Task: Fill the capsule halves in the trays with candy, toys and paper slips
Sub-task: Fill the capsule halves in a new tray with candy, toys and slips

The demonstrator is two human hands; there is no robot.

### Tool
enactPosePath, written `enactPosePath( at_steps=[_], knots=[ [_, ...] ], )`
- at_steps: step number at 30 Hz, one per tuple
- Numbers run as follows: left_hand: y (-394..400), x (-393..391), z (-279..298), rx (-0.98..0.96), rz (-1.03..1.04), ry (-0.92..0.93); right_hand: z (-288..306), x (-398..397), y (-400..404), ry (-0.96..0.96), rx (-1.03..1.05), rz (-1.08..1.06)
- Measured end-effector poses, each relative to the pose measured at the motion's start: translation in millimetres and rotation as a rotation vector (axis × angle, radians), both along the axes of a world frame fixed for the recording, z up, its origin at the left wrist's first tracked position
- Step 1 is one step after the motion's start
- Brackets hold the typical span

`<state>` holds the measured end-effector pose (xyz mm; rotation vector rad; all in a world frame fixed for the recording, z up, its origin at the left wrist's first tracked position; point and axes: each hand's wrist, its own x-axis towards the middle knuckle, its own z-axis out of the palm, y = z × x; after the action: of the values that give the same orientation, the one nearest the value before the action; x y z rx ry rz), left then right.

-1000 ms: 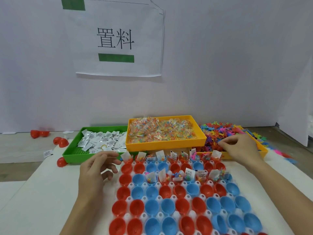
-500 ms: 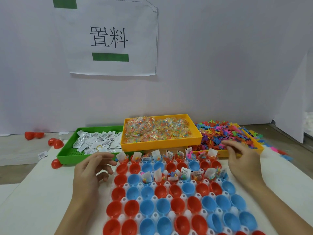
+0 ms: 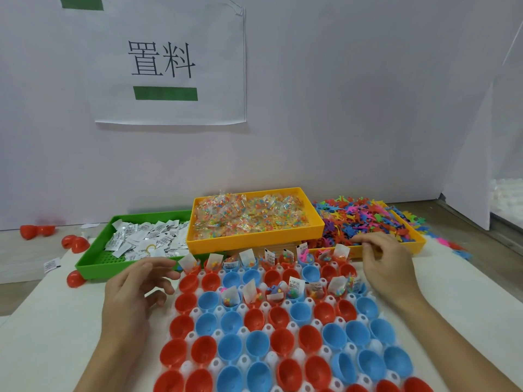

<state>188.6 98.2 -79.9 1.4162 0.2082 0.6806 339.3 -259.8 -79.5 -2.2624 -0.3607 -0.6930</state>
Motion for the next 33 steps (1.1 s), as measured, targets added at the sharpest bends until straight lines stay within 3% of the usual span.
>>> enactPosePath(
  at_steps=[10,33],
  knots=[
    [3,2,-4,0.009,0.002,-0.013,-1,4,0,0.066,-0.017,-0.029],
    [4,4,-4,-0.024,-0.006,-0.015,-3,12,-8,0.094,0.362,-0.001]
  ],
)
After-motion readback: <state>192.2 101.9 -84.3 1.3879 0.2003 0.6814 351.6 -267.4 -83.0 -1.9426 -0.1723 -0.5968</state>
